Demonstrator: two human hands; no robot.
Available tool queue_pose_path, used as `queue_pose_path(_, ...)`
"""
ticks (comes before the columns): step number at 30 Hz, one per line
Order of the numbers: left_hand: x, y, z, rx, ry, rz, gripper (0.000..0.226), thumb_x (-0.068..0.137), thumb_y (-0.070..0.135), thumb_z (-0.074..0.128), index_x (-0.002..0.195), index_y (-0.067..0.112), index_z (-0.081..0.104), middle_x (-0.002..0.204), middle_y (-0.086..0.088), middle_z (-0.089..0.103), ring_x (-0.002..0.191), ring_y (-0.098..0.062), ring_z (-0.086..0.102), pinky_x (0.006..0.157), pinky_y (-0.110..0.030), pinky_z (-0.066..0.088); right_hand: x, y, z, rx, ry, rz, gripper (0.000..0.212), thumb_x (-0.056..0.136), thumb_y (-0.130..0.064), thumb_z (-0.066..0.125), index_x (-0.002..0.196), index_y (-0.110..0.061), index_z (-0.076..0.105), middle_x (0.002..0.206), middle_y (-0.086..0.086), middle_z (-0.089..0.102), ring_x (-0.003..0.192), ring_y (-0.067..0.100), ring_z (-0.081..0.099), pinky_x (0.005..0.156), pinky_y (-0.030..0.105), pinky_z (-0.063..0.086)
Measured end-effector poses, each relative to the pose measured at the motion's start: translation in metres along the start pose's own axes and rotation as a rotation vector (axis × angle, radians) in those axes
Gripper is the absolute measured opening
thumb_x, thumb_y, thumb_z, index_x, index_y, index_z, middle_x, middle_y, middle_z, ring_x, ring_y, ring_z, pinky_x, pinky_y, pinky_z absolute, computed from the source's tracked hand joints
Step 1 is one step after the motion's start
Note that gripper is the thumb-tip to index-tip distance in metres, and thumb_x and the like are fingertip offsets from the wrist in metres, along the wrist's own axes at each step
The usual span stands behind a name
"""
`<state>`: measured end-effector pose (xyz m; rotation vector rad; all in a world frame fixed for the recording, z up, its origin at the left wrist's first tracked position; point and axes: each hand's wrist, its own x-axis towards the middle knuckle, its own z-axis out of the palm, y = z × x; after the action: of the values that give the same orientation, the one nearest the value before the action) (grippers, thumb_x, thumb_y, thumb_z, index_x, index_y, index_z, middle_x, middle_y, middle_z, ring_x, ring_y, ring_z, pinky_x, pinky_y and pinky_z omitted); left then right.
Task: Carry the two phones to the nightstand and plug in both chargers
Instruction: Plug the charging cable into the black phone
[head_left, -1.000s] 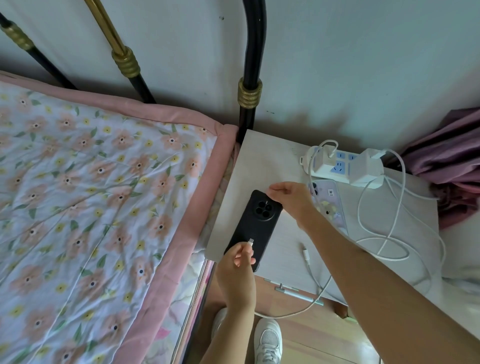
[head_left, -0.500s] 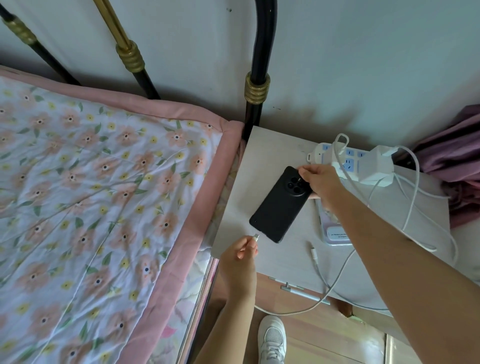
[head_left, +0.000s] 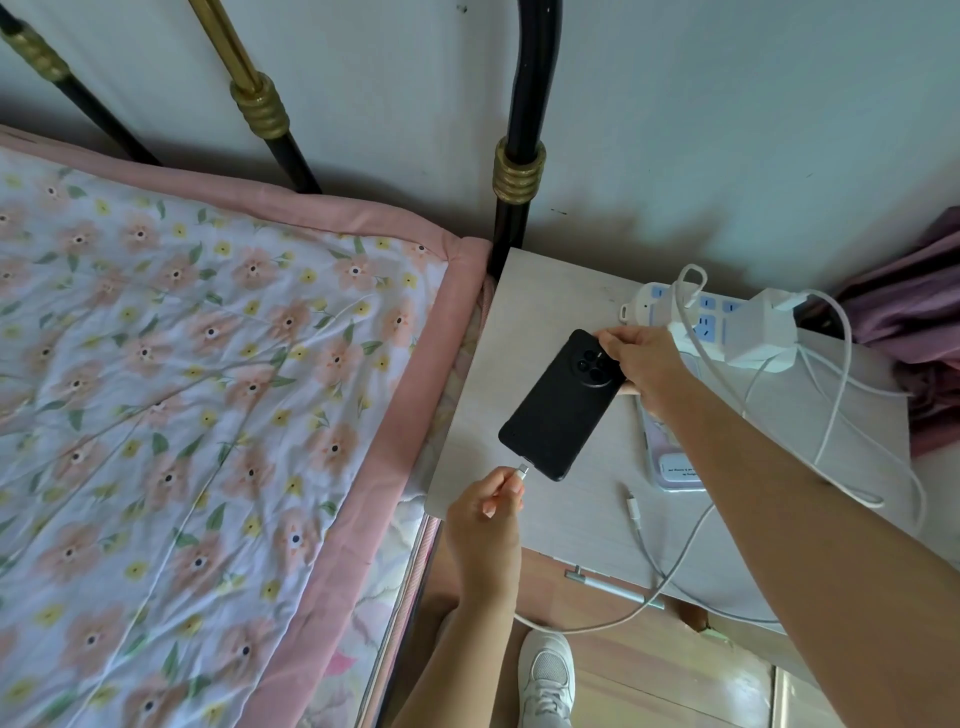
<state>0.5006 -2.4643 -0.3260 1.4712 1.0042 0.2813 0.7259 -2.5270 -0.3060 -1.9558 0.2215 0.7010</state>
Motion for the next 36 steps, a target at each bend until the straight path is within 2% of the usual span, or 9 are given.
queue_pose_path(3,0.003,-0.002,0.001,0.029,0.009,0.020,0.024,0.081,0.033,0.056,0.066,0.015,0.060,0.052,-0.013,0.042,0.060,-0.018,0.049,0.065,-0.035,0.047,0.000,0.000,0.000,-0.004,-0.002,0.004,0.017,0.094,-0.012,0.053,0.102,-0.006,0.066,0.095,0.016,0.064,0.089,0.027,0.063,0.069,0.037,0.056)
queue_pose_path(6,0.004,-0.001,0.003,0.060,0.007,0.019,0.021,0.078,0.039,0.054,0.067,0.022,0.063,0.054,-0.016,0.047,0.062,-0.030,0.055,0.070,-0.050,0.054,-0.001,0.000,0.000,-0.006,0.000,0.011,0.016,0.094,-0.013,0.053,0.102,-0.007,0.066,0.096,0.015,0.065,0.089,0.026,0.063,0.069,0.037,0.056)
queue_pose_path(12,0.001,0.000,0.003,0.076,0.011,0.013,0.018,0.080,0.037,0.057,0.071,0.025,0.067,0.054,-0.014,0.051,0.071,-0.035,0.062,0.075,-0.051,0.055,-0.002,-0.001,-0.001,-0.016,0.002,0.001,0.014,0.094,-0.013,0.053,0.098,-0.009,0.066,0.096,0.015,0.064,0.090,0.026,0.062,0.071,0.038,0.055)
queue_pose_path(16,0.002,0.002,0.004,0.070,0.011,0.000,0.016,0.081,0.032,0.057,0.070,0.025,0.067,0.050,0.000,0.048,0.069,-0.035,0.061,0.075,-0.051,0.055,-0.003,-0.001,-0.001,-0.020,-0.006,0.008,0.016,0.095,-0.013,0.052,0.101,-0.007,0.066,0.097,0.016,0.064,0.090,0.026,0.063,0.066,0.034,0.055)
queue_pose_path(20,0.004,0.002,0.004,0.085,0.017,-0.012,0.023,0.083,0.026,0.059,0.060,0.027,0.060,0.050,-0.002,0.043,0.066,-0.035,0.059,0.065,-0.039,0.050,-0.004,-0.002,-0.002,-0.017,-0.004,0.021,0.019,0.095,-0.012,0.052,0.105,-0.005,0.065,0.098,0.016,0.064,0.093,0.028,0.063,0.070,0.039,0.056)
queue_pose_path(24,0.003,0.000,0.002,0.096,0.016,-0.018,0.029,0.085,0.021,0.059,0.056,0.025,0.057,0.049,0.002,0.040,0.057,-0.017,0.047,0.065,-0.043,0.052,-0.005,-0.003,-0.002,-0.010,0.007,0.022,0.017,0.094,-0.012,0.053,0.104,-0.006,0.066,0.097,0.016,0.065,0.092,0.028,0.064,0.070,0.039,0.056)
queue_pose_path(26,0.004,0.002,0.002,0.104,0.010,-0.031,0.032,0.086,0.020,0.060,0.055,0.027,0.055,0.050,-0.001,0.041,0.058,-0.024,0.049,0.067,-0.044,0.054,-0.006,-0.003,-0.001,-0.007,0.008,0.025,0.018,0.094,-0.011,0.053,0.105,-0.005,0.066,0.097,0.016,0.065,0.091,0.027,0.064,0.070,0.039,0.055)
queue_pose_path(29,0.005,0.002,0.003,0.107,0.009,-0.028,0.035,0.087,0.018,0.060,0.054,0.027,0.054,0.052,-0.011,0.045,0.061,-0.029,0.054,0.062,-0.029,0.043,-0.007,-0.004,-0.001,-0.002,0.013,0.030,0.018,0.094,-0.012,0.053,0.106,-0.005,0.065,0.099,0.016,0.064,0.092,0.027,0.063,0.073,0.040,0.055)
queue_pose_path(36,0.004,0.009,0.001,0.134,-0.040,-0.046,0.035,0.086,0.020,0.062,0.053,0.013,0.052,0.055,-0.023,0.048,0.054,-0.014,0.038,0.055,-0.027,0.032,-0.008,-0.004,-0.002,-0.015,-0.003,0.014,0.017,0.095,-0.011,0.052,0.103,-0.005,0.066,0.096,0.016,0.064,0.090,0.027,0.062,0.076,0.043,0.056)
